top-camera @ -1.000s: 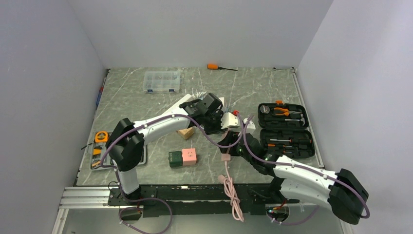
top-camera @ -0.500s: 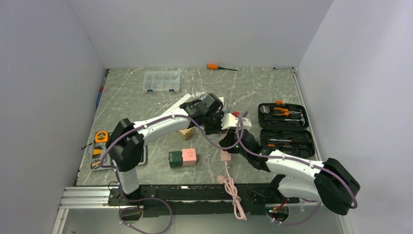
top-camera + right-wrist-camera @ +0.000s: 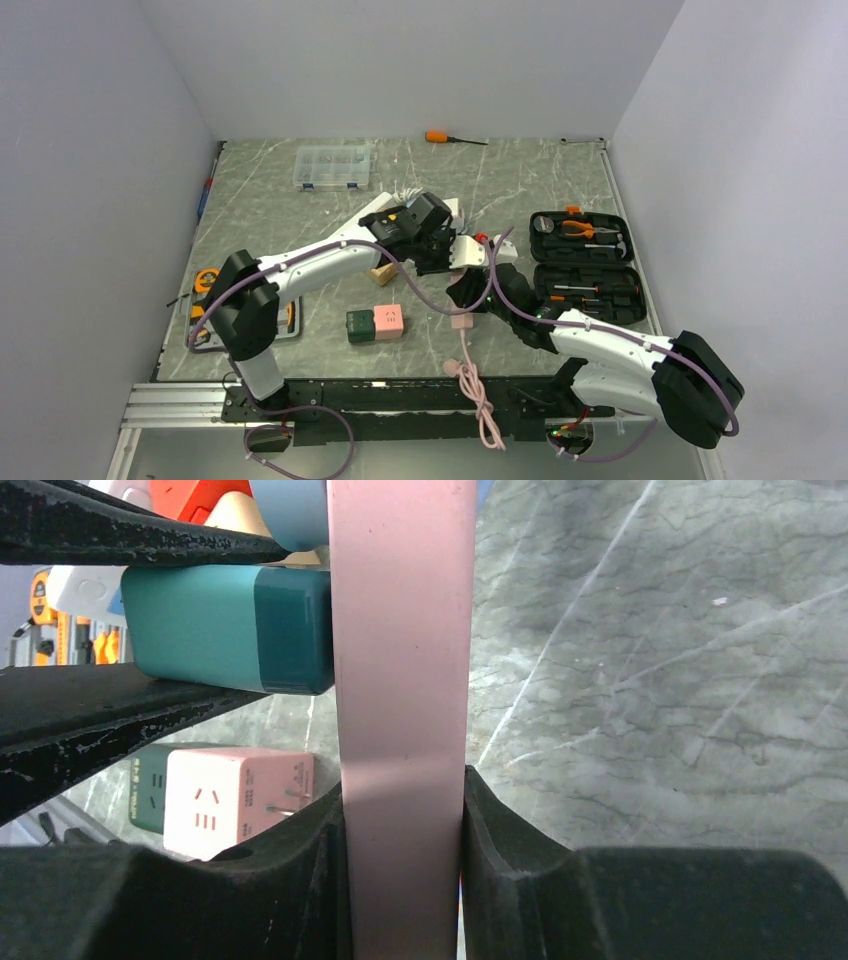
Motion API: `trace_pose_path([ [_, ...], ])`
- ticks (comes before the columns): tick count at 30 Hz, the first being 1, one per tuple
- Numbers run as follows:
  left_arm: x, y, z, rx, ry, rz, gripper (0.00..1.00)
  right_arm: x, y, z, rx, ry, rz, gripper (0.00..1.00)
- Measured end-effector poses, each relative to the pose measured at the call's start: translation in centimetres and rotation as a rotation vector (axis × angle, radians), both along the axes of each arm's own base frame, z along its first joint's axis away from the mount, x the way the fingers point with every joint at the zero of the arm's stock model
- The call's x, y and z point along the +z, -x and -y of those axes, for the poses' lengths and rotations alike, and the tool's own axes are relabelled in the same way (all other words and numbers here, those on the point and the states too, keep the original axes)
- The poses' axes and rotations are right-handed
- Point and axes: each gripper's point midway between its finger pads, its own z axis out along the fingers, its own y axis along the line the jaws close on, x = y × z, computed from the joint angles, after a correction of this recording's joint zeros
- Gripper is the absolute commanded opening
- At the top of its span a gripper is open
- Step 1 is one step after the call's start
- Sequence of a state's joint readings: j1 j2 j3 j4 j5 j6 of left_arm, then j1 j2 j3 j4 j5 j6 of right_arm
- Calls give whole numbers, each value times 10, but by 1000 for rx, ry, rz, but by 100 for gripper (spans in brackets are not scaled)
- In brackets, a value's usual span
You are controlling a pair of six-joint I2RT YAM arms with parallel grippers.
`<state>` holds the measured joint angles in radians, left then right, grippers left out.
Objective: Pull the plug off the socket
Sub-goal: Remove the plug from the socket.
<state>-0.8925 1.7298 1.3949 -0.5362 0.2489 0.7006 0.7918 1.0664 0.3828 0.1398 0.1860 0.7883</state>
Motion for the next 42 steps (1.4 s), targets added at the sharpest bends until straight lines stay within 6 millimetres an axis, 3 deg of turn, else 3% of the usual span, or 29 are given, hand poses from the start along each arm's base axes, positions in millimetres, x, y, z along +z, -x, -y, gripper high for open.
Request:
trace_pose_path([
  [8, 7, 5, -13, -39, 17, 55, 0, 7, 4, -9, 53, -30, -5, 0],
  [20, 8, 1, -17, -67, 41, 46, 0, 7, 4, -7, 40, 10, -51, 0],
  [42, -14, 9, -13, 19, 39, 24, 0, -10, 14, 2, -81, -26, -186, 0],
])
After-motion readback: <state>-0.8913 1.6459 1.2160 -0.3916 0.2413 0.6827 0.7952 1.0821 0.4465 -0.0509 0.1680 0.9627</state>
